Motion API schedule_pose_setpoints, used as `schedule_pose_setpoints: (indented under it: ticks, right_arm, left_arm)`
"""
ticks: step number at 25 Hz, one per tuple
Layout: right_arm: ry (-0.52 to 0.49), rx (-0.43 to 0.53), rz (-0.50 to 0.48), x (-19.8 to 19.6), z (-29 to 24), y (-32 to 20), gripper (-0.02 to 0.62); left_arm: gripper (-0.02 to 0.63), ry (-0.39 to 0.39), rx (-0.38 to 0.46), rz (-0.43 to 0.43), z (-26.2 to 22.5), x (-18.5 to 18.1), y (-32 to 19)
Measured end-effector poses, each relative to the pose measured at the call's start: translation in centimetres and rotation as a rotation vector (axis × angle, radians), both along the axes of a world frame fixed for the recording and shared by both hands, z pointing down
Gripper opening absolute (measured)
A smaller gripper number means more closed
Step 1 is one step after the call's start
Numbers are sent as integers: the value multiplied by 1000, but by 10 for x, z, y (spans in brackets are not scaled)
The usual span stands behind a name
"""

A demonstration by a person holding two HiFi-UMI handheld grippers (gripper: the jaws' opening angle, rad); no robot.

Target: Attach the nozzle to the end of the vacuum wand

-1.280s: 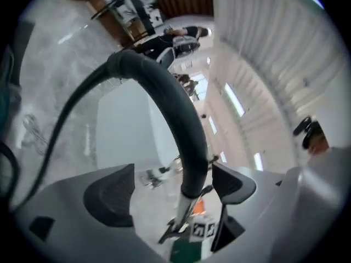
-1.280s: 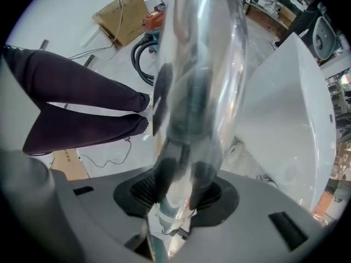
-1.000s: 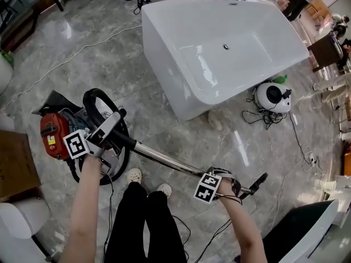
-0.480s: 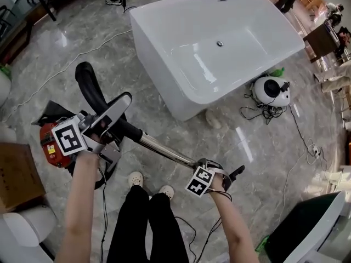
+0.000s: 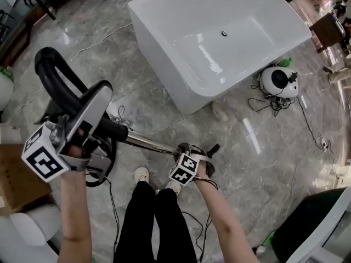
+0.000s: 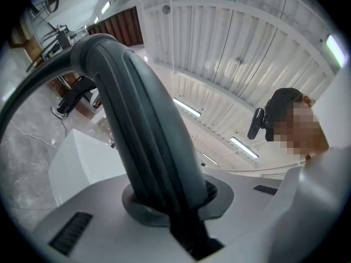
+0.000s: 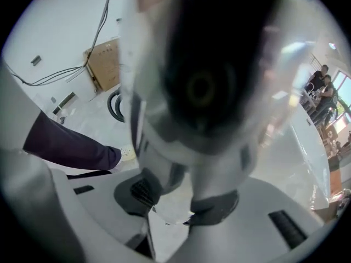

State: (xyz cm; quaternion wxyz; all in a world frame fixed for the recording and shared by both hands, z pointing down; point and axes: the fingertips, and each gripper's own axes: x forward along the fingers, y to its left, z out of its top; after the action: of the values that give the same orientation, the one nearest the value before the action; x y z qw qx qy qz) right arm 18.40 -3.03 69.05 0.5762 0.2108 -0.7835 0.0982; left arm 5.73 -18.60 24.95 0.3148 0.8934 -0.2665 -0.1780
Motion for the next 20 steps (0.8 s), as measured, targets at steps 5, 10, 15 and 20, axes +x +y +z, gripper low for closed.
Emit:
schedule_pose_setpoints:
  ticks: [5, 10, 15, 20]
  right_arm:
    - [-93, 30, 93, -23, -31, -44, 155]
    - [-225, 105, 369, -27, -71, -107, 146]
    - [-308, 169, 616, -6, -96, -139, 146]
    - [-300, 171, 735, 17, -76, -126, 146]
  left_arm:
    - [77, -66, 77, 23, -46, 8, -18]
    - [77, -134, 189, 165, -100, 64, -54]
    - [77, -158, 254, 363, -131, 137, -65]
    - [77, -158, 230, 484, -110, 178, -51]
